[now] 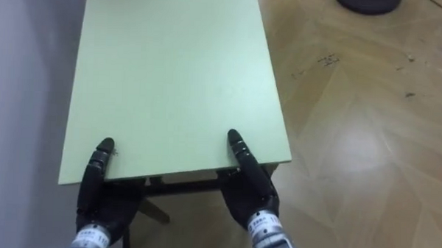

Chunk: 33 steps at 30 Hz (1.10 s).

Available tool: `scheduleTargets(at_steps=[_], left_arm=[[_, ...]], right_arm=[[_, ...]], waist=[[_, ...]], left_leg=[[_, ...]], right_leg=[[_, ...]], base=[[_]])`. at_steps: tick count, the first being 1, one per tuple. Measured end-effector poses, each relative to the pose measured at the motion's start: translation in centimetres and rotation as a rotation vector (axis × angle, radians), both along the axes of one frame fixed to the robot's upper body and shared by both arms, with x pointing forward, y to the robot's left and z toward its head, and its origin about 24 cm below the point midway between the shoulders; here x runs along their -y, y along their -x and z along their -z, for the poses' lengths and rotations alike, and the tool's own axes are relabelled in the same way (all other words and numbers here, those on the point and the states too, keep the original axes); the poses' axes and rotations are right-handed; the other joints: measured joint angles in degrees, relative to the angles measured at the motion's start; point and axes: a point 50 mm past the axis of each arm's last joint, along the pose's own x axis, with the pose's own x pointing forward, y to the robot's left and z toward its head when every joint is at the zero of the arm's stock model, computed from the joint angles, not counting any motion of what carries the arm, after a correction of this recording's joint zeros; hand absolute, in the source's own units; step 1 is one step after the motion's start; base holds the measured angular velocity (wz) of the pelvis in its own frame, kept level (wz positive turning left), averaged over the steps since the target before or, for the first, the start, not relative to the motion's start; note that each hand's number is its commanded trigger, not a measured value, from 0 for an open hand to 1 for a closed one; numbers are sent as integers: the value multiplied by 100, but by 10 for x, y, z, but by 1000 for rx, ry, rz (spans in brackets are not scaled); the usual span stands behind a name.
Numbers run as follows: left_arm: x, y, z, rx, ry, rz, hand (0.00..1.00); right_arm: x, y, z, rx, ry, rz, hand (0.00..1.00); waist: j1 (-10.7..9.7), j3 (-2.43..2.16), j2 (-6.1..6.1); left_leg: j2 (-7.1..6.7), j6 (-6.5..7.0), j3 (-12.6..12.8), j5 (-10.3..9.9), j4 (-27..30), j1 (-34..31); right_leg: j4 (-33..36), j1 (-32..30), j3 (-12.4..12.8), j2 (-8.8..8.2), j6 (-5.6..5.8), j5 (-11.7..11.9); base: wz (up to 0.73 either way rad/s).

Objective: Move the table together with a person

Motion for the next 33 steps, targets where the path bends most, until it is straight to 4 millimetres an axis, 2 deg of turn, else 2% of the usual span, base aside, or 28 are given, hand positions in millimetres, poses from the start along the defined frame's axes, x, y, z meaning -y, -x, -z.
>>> scheduleTargets(at_steps=[1, 2, 4, 6, 9, 13, 25, 29, 30, 33], left_arm=[[1, 1, 2, -9, 1, 9, 100], [1, 2, 2, -13, 0, 10, 100], [1, 4, 3, -18, 1, 7, 100], [0, 4, 3, -19, -3, 7, 100], [1, 5, 5, -27, 1, 8, 100], [0, 7, 7, -44, -5, 15, 100], [-8, 11, 22, -91, -107, 52, 100], [-10, 13, 29, -85, -138, 83, 100], [-12, 15, 32, -91, -155, 101, 100], [-13, 17, 35, -94, -180, 124, 100]], right_arm=[[2, 4, 2, -13, 0, 8, 100], [2, 5, 3, -17, -1, 9, 100], [1, 5, 3, -19, -2, 1, 100], [1, 5, 4, -26, -6, 1, 100], [1, 6, 4, -35, -5, -2, 100], [1, 7, 6, -53, 0, -3, 100], [-3, 11, 24, -123, -17, -14, 100], [-2, 8, 29, -127, -4, -23, 100], [-2, 8, 31, -132, -4, -24, 100], [-2, 9, 33, -142, -3, -26, 100]], waist=[[-95, -33, 23], [-91, -43, 15], [26, -45, 13], [38, -45, 13], [74, -45, 12], [166, -42, -4], [167, -37, -59], [171, -48, -73], [174, -74, -73], [192, -80, -78]], left_leg=[[20, -1, 43, -1, -92, 82], [41, -2, 110, 0, -158, 133], [78, -6, 178, 0, -236, 210], [89, -6, 202, 0, -298, 281], [105, -6, 310, 0, -450, 413], [105, -6, 451, 0, -589, 571], [110, -8, 459, -1, -804, 892], [113, -13, 493, -4, -933, 998], [114, -13, 498, -5, -933, 1027], [116, -13, 503, -5, -954, 1098]], right_leg=[[-67, 13, 0, 97, 38, 166], [-108, 54, 24, 110, 20, 185], [-394, 226, 137, 215, 58, 231], [-664, 392, 169, 260, 99, 276], [-1055, 628, 430, 367, 125, 409], [-1289, 802, 636, 406, 133, 482], [-1458, 1143, 653, 458, 120, 498], [-1453, 1175, 639, 475, 119, 499], [-1453, 1203, 630, 476, 119, 499], [-1451, 1262, 632, 482, 119, 498]], base=[[72], [39], [0], [8], [0], [-3], [4], [-2], [0], [0]])
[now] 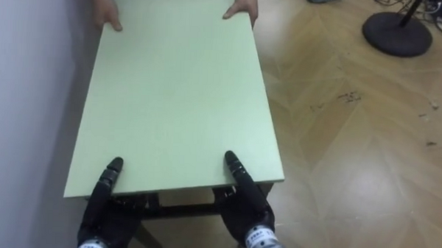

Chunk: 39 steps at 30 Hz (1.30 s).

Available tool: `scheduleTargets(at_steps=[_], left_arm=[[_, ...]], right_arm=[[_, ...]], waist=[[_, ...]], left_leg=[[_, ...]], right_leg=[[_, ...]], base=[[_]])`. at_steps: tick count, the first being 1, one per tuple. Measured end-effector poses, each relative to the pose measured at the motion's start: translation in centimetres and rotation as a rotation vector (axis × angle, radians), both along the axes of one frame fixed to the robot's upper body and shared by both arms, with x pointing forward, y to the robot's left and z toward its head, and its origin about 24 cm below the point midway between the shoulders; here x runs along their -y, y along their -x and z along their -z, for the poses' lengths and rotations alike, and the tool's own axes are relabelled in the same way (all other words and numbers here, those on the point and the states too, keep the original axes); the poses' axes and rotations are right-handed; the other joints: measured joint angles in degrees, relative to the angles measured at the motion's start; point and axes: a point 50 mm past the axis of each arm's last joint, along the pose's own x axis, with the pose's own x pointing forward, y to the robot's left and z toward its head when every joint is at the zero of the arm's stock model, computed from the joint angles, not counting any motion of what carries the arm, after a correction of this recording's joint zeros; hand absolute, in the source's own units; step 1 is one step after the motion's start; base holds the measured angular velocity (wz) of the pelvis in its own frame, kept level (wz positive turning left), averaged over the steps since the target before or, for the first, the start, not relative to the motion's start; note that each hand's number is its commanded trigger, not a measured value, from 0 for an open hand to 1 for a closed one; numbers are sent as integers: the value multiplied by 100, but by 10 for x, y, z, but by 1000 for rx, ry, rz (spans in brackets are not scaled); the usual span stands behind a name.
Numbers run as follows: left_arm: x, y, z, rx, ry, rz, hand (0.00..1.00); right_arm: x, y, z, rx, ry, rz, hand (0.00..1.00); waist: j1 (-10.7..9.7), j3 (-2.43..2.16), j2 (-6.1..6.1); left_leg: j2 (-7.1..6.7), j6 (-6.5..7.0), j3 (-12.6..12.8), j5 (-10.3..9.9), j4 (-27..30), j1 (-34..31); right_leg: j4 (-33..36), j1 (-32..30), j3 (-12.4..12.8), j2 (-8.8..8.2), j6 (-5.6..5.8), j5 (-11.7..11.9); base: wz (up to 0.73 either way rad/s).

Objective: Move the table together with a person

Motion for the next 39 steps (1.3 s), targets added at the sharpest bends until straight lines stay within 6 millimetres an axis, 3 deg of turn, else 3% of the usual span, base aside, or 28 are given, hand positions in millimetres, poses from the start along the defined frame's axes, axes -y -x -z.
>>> scheduleTargets(at_steps=[6, 10, 11, 12, 13, 14, 15, 16, 19, 23, 39], left_arm=[[-3, -2, 4, -5, -28, 17, 100], [-3, -5, 10, -18, -71, 73, 100], [-3, -4, 11, -16, -79, 81, 92], [-4, -4, 12, -12, -85, 88, 67], [-5, -3, 13, -13, -91, 92, 52], [-5, -2, 14, -13, -92, 95, 17], [-5, -2, 15, -13, -91, 96, 0], [-6, -1, 16, -11, -95, 104, 0], [-10, 0, 19, -18, -159, 160, 0], [-16, 2, 23, -42, -207, 205, 0], [-16, 2, 25, -16, -209, 253, 0]], right_arm=[[-3, -2, 5, -20, 5, 3, 100], [1, -4, 9, -44, 11, 14, 100], [1, -4, 10, -46, 12, 13, 100], [1, -3, 10, -48, 18, 9, 100], [1, -2, 11, -53, 19, 5, 76], [1, -2, 12, -57, 20, 3, 64], [1, -2, 12, -58, 22, 1, 13], [1, -3, 12, -57, 27, 0, 0], [3, -2, 12, -42, 49, -18, 0], [17, 14, 20, -26, 146, -123, 0], [19, 18, 18, 59, 158, -241, 0]], waist=[[7, -39, -6], [144, -52, -33], [146, -51, -39], [146, -54, -37], [146, -54, -40], [146, -47, -58], [146, -49, -55], [146, -55, -52], [141, -71, -51], [73, -104, -23], [-73, -79, -21]], left_leg=[[11, 0, 52, 0, -1, 42], [12, -3, 96, -2, -73, 200], [12, -3, 97, -2, -75, 213], [12, -3, 96, -2, -75, 231], [12, -4, 96, -3, -83, 264], [12, -6, 97, -4, -94, 288], [12, -6, 98, -4, -100, 291], [12, -6, 105, -4, -117, 294], [14, -7, 109, -4, -127, 297], [15, -12, 128, -7, -128, 302], [52, -39, 176, -20, -121, 288]], right_leg=[[-1, 20, -4, 5, 0, 0], [-6, 124, -20, 9, 0, 0], [-6, 135, -20, 9, -1, 0], [-7, 154, -25, 9, -1, 0], [-9, 184, -30, 10, -1, 0], [-5, 197, -33, 11, -1, 0], [-5, 197, -37, 12, -1, 0], [-6, 196, -45, 11, -1, 0], [-11, 202, -118, 11, -1, 0], [-13, 199, -81, 16, 5, -4], [-14, 191, -60, 44, 5, -3]], base=[[-4], [-6], [0], [0], [0], [0], [-4], [0], [0], [-3], [-1]])
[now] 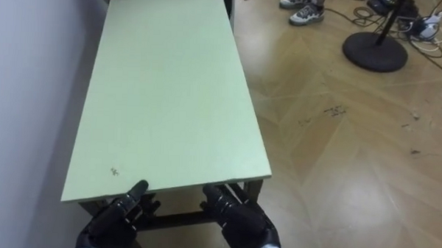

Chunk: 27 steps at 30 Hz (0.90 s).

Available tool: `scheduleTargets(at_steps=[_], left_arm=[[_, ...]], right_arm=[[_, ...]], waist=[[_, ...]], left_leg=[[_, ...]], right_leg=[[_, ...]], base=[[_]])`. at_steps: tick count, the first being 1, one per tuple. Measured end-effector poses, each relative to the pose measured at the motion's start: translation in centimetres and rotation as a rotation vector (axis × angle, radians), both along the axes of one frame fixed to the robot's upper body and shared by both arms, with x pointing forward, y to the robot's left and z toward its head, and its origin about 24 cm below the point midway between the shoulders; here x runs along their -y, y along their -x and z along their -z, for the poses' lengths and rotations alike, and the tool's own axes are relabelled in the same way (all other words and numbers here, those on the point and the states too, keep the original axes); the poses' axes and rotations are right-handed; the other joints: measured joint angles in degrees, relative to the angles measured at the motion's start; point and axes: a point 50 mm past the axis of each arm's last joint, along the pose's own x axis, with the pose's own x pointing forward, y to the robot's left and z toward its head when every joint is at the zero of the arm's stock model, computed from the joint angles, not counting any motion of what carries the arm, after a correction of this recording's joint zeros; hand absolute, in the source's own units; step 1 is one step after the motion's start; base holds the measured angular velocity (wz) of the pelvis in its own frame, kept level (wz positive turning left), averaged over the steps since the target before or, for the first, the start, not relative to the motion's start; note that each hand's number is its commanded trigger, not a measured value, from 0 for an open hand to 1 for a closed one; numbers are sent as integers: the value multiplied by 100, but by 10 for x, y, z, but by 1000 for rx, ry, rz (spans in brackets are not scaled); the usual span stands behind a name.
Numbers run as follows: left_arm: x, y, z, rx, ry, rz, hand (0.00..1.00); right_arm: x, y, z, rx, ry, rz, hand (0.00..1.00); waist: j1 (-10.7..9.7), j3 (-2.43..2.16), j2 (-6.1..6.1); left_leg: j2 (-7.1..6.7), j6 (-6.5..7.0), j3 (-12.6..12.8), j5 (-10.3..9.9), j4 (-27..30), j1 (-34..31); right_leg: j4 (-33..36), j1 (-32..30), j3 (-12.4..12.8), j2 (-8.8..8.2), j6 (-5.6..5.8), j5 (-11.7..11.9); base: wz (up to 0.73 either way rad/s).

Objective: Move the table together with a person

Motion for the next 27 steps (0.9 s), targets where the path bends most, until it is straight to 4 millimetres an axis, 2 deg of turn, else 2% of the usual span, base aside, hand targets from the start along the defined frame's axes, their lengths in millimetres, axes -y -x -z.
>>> scheduleTargets(at_steps=[3, 4, 6, 10, 16, 21, 27], left_arm=[[9, 4, 3, -19, -34, 103, 0], [12, 8, 5, -46, -59, 175, 0], [22, 12, 8, -72, -71, 265, 0], [36, 15, 8, -57, -104, 435, 0], [37, 11, 3, -1, -149, 549, 0], [31, 9, 2, 1, -194, 587, 0], [21, 14, 7, -43, -313, 646, 0]], right_arm=[[-1, 0, -2, 38, -1, -36, 0], [-2, -1, -3, 55, -3, -52, 0], [-3, -1, -4, 77, 1, -77, 0], [-3, 1, -5, 132, 57, -205, 0], [-5, 6, -2, 161, 177, -367, 0], [1, 8, 1, 161, 290, -462, 0], [12, 21, 18, 67, 410, -539, 0]], waist=[[-7, -4, 16], [-40, 28, -6], [-77, 53, -47], [-158, 57, -52], [-197, 35, -96], [-281, 48, -120], [-263, 38, -173]], left_leg=[[21, -14, 27, -5, 21, 4], [34, -27, 31, -13, 47, -5], [54, -39, 31, -19, 61, -47], [99, -77, 53, -41, 87, -97], [167, -147, 104, -69, 92, -92], [172, -158, 103, -70, 89, -95], [173, -159, 102, -71, 84, -91]], right_leg=[[-2, 1, -14, 20, -2, 1], [-4, -4, -12, 30, -3, 2], [-6, -19, 13, 48, -4, 2], [-5, -77, 24, 89, -6, 3], [0, -99, 30, 150, -59, -26], [-5, -102, 40, 158, -64, -29], [-4, -110, 37, 158, -65, -30]], base=[[-5], [-3], [0], [-5], [-5], [0], [0]])
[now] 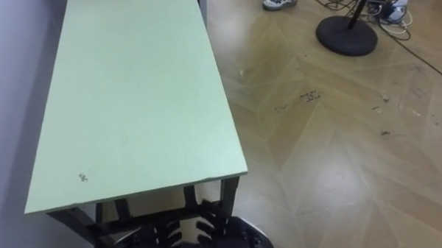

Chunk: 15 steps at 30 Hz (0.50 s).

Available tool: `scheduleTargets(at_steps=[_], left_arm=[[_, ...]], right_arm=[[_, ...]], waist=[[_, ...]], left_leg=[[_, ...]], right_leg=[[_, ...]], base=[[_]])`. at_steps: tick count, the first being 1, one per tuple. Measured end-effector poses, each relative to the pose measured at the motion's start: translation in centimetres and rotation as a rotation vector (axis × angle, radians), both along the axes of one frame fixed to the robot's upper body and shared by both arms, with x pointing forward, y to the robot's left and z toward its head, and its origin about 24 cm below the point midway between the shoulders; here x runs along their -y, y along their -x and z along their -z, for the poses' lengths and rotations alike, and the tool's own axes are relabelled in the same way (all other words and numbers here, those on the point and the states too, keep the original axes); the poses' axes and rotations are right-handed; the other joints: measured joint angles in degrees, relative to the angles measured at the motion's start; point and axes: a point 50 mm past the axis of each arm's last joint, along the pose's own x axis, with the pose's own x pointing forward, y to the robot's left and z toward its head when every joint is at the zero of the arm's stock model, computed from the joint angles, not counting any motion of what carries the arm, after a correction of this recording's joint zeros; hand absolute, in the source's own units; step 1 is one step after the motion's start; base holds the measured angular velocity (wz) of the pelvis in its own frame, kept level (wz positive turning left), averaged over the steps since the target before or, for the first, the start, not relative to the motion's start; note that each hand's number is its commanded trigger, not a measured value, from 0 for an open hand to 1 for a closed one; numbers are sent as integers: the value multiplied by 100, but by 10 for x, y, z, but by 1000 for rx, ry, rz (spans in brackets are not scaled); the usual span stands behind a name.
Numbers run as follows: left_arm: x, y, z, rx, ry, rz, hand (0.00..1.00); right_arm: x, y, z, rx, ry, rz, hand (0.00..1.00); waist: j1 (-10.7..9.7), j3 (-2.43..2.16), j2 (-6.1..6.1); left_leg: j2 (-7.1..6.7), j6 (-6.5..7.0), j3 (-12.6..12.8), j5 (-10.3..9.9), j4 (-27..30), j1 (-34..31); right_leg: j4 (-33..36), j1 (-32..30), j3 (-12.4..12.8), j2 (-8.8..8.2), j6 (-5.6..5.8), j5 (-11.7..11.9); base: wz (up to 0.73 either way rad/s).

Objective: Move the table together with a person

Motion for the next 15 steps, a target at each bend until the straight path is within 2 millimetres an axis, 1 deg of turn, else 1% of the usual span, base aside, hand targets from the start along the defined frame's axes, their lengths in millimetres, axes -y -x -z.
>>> scheduleTargets(at_steps=[5, 8, 11, 14, 15], left_arm=[[-21, 16, 16, -97, -139, -43, 0], [-35, 33, 27, -176, -266, -87, 0], [-43, 42, 32, -206, -322, -129, 0], [-55, 57, 35, -239, -400, -184, 0], [-62, 63, 35, -253, -442, -212, 0]], right_arm=[[14, 14, 16, -91, 99, 48, 0], [26, 28, 27, -165, 185, 85, 0], [34, 36, 33, -208, 239, 116, 0], [45, 48, 40, -266, 288, 177, 0], [49, 53, 42, -286, 304, 197, 0]], waist=[[15, -10, -1], [62, -19, 13], [132, -23, 23], [137, -37, 23], [137, -37, 17]], left_leg=[[6, -7, -6, -4, 0, 5], [5, -9, -5, -5, 0, 20], [5, -14, -6, -8, -4, 47], [-5, -25, -35, -15, -39, 129], [-1, -30, -60, -18, -40, 138]], right_leg=[[-2, -2, -61, 6, 0, 0], [-10, 8, -90, 5, 0, 0], [-18, 30, -92, 6, -1, 0], [-100, 157, -42, 16, -1, 0], [-96, 197, -26, 24, -1, 0]], base=[[0], [0], [0], [4], [0]])
